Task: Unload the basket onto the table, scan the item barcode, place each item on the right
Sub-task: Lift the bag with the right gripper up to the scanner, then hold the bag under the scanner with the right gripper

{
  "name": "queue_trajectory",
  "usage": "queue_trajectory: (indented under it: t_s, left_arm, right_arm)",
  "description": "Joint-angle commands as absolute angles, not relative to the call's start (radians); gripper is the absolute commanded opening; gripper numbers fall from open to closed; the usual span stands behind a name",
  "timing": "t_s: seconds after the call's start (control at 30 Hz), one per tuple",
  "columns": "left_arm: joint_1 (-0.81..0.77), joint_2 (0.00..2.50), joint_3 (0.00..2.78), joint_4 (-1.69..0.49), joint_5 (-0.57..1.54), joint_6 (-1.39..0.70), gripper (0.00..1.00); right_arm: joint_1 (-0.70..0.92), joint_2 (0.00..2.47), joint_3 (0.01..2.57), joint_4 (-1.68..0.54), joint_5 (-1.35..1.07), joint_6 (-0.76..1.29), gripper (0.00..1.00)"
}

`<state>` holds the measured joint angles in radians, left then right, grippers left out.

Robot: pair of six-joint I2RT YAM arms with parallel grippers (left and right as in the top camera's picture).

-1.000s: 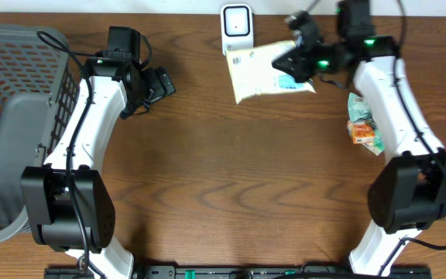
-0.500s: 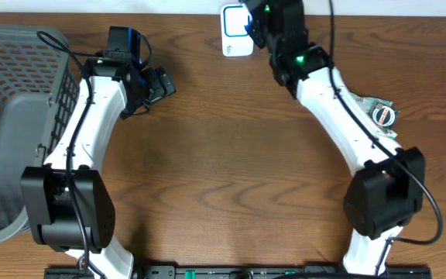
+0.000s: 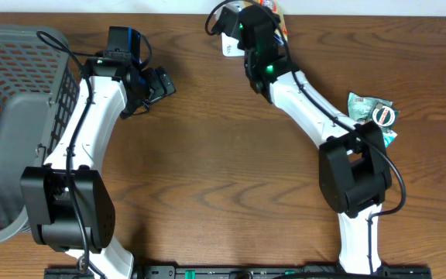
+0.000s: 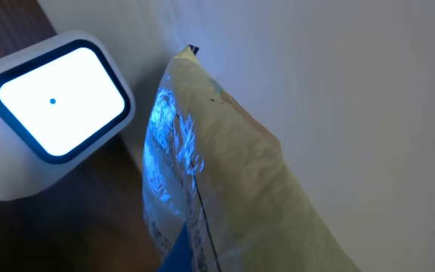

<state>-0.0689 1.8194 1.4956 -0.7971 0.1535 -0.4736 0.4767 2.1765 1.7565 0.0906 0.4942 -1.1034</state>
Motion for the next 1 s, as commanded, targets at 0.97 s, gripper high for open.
queue_trajectory:
  t_s: [0.97]
  left_arm:
    - [-0.067,1.826,1.494,-0.8,0.144,-0.467,0.98]
  right_arm:
    - [0.511,2.258,1.764,0.17,0.586,-1.475,0.01]
